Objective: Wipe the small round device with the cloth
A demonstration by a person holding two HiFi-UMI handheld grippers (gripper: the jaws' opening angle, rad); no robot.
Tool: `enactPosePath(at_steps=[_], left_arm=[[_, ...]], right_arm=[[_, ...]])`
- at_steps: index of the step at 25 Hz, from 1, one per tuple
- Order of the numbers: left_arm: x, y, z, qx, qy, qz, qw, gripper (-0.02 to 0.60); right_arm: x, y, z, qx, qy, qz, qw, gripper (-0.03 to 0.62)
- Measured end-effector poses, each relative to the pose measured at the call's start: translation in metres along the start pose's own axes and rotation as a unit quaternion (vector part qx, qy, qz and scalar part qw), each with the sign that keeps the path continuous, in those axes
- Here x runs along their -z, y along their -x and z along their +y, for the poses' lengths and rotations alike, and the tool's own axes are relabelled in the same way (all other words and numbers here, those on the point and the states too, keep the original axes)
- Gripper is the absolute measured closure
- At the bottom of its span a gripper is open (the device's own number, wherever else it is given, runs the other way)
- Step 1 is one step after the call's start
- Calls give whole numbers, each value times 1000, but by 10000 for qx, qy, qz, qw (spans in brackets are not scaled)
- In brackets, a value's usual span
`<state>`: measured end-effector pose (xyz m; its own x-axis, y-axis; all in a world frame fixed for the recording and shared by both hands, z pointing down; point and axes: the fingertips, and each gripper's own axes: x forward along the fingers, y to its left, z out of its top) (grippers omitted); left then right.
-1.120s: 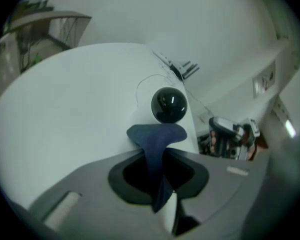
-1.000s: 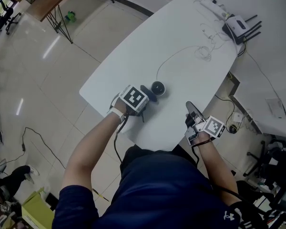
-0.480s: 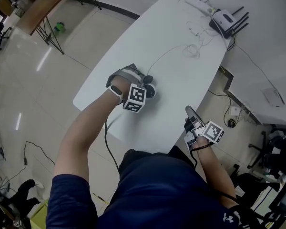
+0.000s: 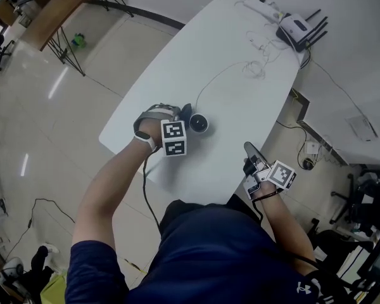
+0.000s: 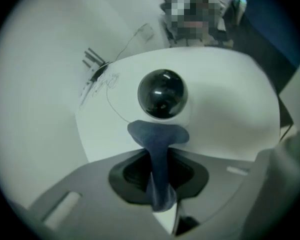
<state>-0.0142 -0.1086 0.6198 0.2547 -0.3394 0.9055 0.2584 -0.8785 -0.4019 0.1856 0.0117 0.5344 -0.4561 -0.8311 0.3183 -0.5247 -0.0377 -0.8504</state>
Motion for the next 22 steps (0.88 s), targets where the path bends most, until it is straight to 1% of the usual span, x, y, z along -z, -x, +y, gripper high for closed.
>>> enactPosePath(at_steps=[1,2,4,6,7,8,9,10,11,12,13,14,15,16,17,18,20,22], left_arm=[[-1,5,-10,138,348,-117,9992,525],[-2,11,-19,196,577,-231,9979,525],[-4,23,-32,163,911,-405,9949,525],[-5,31,-37,171,1418,-494,9885,525],[-3,32,-37,232,1761,-468,9830,525],[2,32,-37,318,2161,-380,9751,525],[10,29,-35,418,2626,-251,9637,525],[19,25,-31,530,3167,-139,9469,525],[28,22,-25,655,3788,-115,9231,525],[33,21,-17,794,4466,-223,8909,525],[35,22,-6,946,5143,-451,8512,525],[35,24,4,1106,5747,-743,8074,525],[32,27,14,1264,6214,-1025,7664,526],[28,29,20,1412,6520,-1238,7346,526],[24,30,22,1544,6691,-1364,7141,526],[19,30,22,1658,6778,-1434,7019,526],[7,29,19,1845,6885,-1546,6842,525],[-6,33,19,1970,7001,-1762,6634,525]], right_arm=[[1,-4,3,-22,18,44,10000,563],[3,-7,7,-60,40,87,9999,563],[6,-14,12,-145,92,174,9997,564],[9,-19,14,-136,119,280,9994,564],[11,-22,15,-132,135,327,9993,565],[12,-25,17,-136,149,369,9991,564],[14,-27,18,-145,158,408,9989,563],[16,-29,20,-156,165,444,9988,564],[18,-31,22,-172,176,474,9986,565],[19,-33,24,-193,192,495,9984,564],[19,-33,25,-215,208,507,9983,565],[19,-34,27,-233,217,510,9982,565],[19,-34,27,-243,216,503,9982,565],[19,-33,27,-248,209,483,9983,565],[18,-31,27,-251,202,451,9985,565],[17,-29,26,-251,198,415,9986,565],[14,-26,23,-229,204,366,9989,565],[11,-24,19,-197,211,346,9990,565]])
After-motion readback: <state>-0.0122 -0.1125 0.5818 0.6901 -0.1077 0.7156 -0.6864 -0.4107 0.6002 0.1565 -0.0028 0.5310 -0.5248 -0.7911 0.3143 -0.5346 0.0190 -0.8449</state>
